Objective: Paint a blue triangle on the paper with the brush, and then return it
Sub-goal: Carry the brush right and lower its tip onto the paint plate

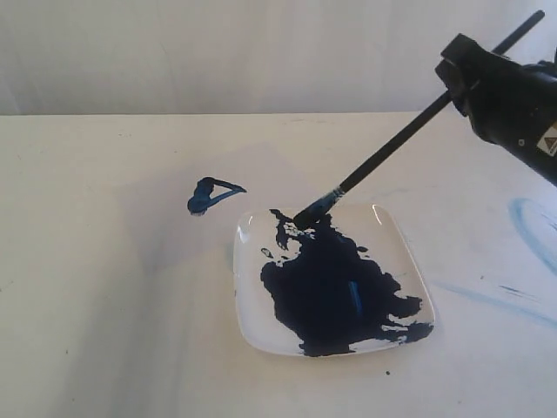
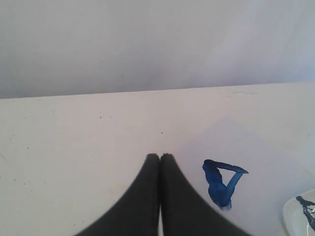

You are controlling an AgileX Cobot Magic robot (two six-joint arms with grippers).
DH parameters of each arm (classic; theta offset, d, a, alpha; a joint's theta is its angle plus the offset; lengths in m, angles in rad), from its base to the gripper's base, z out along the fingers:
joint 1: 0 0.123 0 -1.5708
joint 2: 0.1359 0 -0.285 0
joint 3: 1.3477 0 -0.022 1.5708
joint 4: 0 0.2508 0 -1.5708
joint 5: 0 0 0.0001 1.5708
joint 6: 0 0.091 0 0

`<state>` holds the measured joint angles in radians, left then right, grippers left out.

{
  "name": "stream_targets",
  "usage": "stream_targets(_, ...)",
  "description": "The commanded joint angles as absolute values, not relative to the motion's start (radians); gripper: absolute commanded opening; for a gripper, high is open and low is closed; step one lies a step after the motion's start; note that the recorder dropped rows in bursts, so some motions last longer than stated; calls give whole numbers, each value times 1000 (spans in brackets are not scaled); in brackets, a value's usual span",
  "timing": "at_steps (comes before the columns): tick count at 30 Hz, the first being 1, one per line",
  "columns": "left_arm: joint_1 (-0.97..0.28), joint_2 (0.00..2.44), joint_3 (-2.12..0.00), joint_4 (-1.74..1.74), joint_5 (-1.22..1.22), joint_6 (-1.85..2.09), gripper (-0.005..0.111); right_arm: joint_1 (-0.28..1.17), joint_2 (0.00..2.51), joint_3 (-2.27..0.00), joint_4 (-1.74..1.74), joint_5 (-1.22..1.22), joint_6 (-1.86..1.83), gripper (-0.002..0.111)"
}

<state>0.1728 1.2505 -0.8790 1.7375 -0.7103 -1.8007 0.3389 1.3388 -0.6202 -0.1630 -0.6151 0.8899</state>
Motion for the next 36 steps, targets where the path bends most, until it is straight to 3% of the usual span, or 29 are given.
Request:
stream_targets(1, 175, 1171, -845, 1744, -718, -1806, 0, 331, 1335, -604, 32, -578, 817, 0)
stream_targets(14, 175, 1153, -845, 1744, -763, -1806, 0, 331, 1509, -604, 246, -570, 786, 0)
stream_targets(36, 175, 1153, -845, 1744, -755, -1806, 0, 319, 1668, -608, 273, -528, 879, 0)
